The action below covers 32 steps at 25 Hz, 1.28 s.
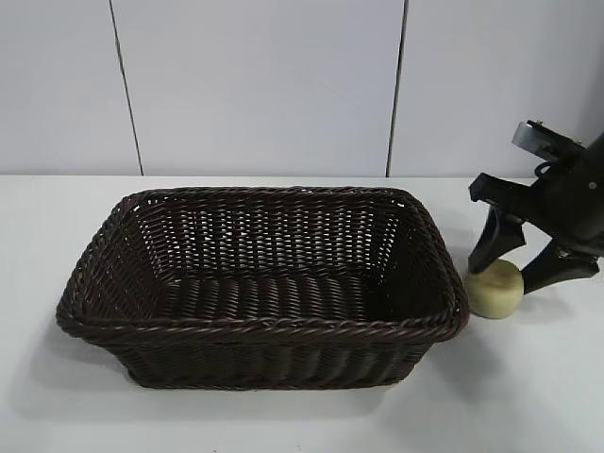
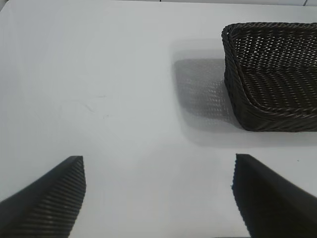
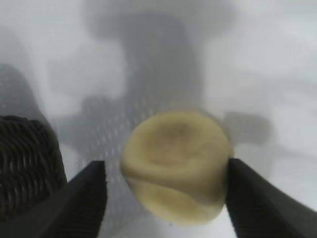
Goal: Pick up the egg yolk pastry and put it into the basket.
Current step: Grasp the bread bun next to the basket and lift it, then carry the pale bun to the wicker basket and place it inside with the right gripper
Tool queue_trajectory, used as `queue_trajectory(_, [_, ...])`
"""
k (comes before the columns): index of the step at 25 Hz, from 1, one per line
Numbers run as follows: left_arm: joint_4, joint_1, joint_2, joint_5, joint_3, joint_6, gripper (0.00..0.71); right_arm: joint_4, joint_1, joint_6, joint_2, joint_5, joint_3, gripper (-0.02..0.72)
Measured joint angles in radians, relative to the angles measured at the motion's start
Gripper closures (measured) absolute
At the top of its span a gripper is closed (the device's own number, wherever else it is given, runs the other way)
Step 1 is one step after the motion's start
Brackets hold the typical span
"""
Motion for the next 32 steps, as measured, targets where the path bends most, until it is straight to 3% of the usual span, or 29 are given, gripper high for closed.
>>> queue_trajectory(4, [0.000, 0.000, 0.000, 0.000, 0.000, 0.000, 0.118, -0.018, 0.000, 0.000, -0.016, 0.047, -0.003, 0.671])
queue_trajectory(11, [0.000, 0.000, 0.000, 0.000, 0.000, 0.000, 0.118, -0.088, 0.000, 0.038, -0.189, 0.223, -0.106, 0.671])
queue_trajectory(15, [0.000, 0.000, 0.000, 0.000, 0.000, 0.000, 0.118, -0.090, 0.000, 0.084, -0.290, 0.299, -0.188, 0.672])
queue_trajectory(19, [0.000, 0.000, 0.000, 0.000, 0.000, 0.000, 0.118, -0.044, 0.015, 0.101, -0.319, 0.336, -0.206, 0.672])
queue_trajectory(24, [0.000, 0.000, 0.000, 0.000, 0.000, 0.000, 0.118, -0.027, 0.155, 0.101, -0.303, 0.300, -0.206, 0.673])
queue_trajectory(32, [0.000, 0.000, 0.000, 0.000, 0.000, 0.000, 0.118, 0.030, 0.483, 0.121, -0.221, 0.101, -0.206, 0.673])
